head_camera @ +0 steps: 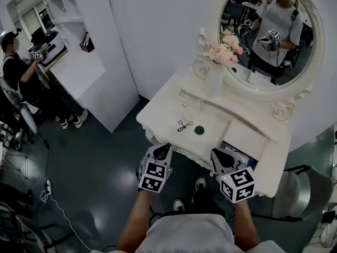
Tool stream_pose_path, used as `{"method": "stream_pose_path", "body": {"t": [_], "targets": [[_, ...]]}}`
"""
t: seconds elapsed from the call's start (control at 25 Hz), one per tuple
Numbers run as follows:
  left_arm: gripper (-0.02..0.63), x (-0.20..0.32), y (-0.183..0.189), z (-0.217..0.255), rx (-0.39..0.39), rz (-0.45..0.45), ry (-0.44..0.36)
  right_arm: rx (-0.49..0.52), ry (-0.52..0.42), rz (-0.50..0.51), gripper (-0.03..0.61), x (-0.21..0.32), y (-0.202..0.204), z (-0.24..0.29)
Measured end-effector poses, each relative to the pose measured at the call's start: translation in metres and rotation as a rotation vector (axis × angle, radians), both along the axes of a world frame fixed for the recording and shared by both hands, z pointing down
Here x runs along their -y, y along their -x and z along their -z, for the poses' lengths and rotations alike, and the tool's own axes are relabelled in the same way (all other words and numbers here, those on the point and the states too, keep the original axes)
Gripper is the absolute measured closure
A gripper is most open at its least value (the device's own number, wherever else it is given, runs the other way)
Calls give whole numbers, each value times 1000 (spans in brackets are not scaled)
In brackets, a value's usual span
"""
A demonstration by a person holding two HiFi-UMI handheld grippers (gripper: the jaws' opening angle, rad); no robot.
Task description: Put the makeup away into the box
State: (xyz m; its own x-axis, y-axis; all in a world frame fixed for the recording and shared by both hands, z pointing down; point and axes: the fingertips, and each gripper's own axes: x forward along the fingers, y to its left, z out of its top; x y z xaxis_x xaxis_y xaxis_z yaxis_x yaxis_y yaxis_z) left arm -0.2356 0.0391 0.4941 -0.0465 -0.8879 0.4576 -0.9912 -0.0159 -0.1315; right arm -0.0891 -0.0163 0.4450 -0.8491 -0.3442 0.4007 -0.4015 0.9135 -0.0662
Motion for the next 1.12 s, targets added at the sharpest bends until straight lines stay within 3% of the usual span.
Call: {"method": "stream_pose_path", "body": {"t": [0.52, 0.92, 1.12], "targets": [[541, 82, 36, -79, -26, -16, 187, -75, 81, 18, 577, 80, 35, -42], [497, 125, 52, -145, -47, -49, 320, -170, 150, 57, 577, 99, 41, -85], [456, 135, 48, -175, -12, -107, 411, -184, 178, 42, 577, 109, 36, -97]]}}
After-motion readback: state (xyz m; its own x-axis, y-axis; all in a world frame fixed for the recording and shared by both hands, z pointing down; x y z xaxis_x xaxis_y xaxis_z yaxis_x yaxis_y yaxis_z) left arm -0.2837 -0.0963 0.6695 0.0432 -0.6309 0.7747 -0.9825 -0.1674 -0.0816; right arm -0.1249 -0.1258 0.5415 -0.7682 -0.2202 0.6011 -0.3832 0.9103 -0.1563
